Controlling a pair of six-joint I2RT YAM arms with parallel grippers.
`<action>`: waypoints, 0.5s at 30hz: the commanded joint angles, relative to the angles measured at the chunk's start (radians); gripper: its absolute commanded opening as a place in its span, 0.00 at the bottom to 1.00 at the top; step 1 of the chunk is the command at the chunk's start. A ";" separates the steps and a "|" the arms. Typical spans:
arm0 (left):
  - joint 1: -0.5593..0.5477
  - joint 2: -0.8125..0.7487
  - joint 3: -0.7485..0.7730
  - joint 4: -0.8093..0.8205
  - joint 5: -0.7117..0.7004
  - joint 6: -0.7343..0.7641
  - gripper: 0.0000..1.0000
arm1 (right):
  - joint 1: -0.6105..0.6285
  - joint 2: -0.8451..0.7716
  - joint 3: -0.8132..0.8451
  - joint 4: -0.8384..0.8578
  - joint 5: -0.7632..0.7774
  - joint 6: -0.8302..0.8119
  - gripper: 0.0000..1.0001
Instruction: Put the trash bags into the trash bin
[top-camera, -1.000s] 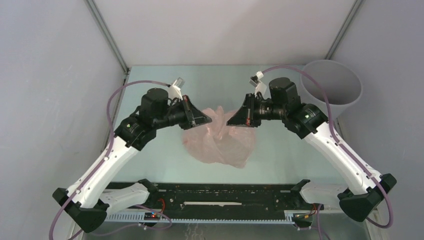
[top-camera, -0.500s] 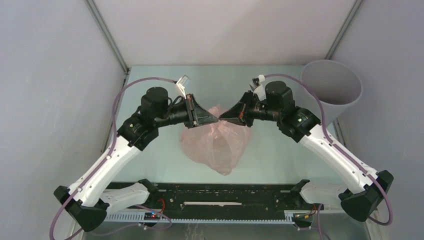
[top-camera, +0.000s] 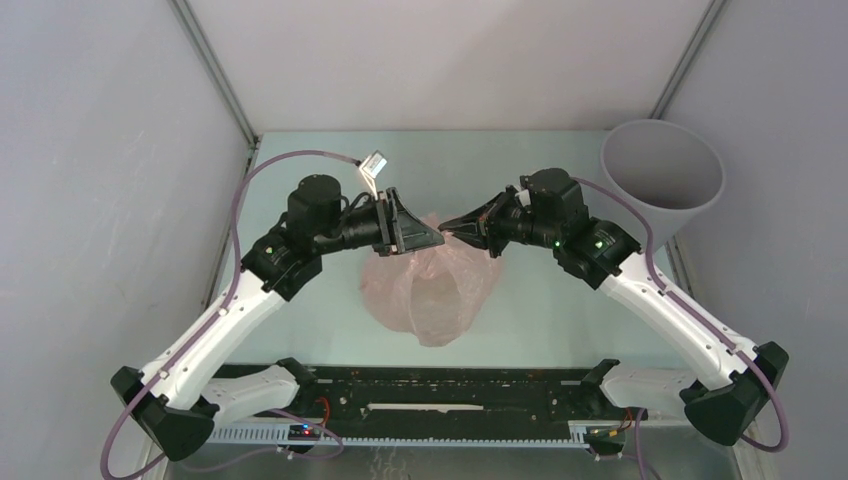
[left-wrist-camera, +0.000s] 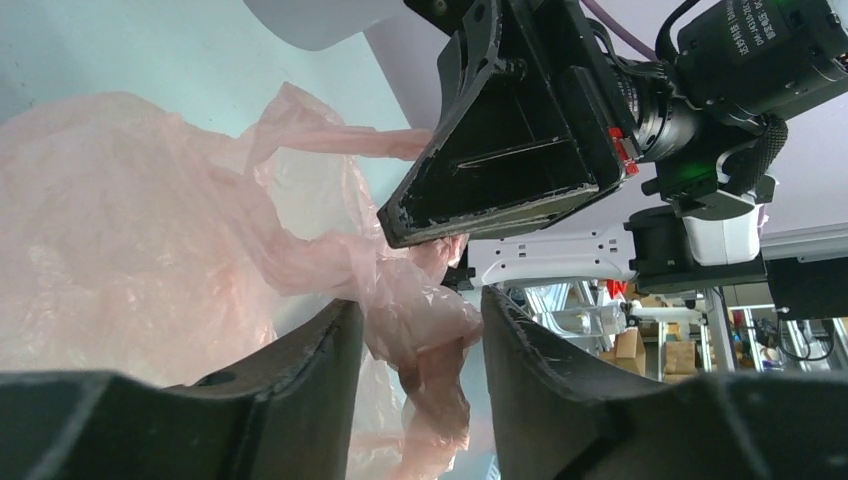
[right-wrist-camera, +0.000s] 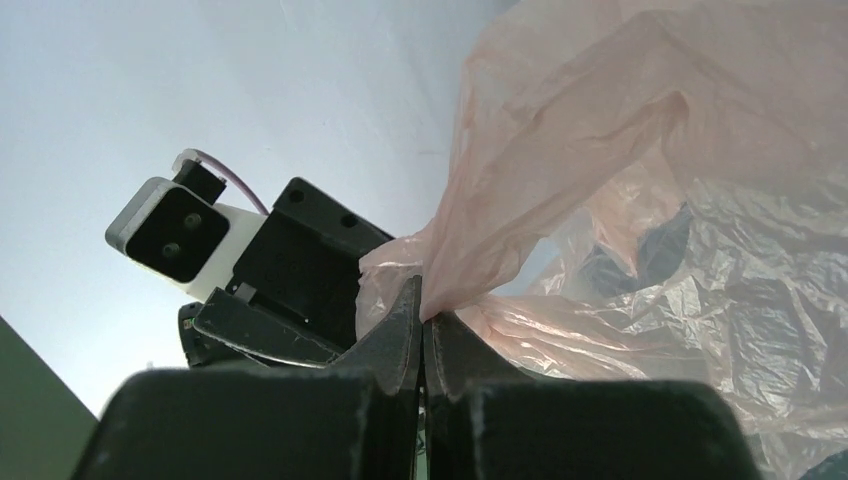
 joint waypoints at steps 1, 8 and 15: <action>-0.008 -0.007 -0.033 0.074 0.010 0.032 0.54 | 0.026 -0.024 0.008 0.020 0.039 0.085 0.00; -0.016 0.016 -0.053 0.118 0.018 0.011 0.54 | 0.049 -0.025 0.008 0.012 0.067 0.094 0.00; -0.018 0.043 -0.048 0.081 0.003 0.004 0.30 | 0.066 -0.026 0.008 0.013 0.082 0.098 0.00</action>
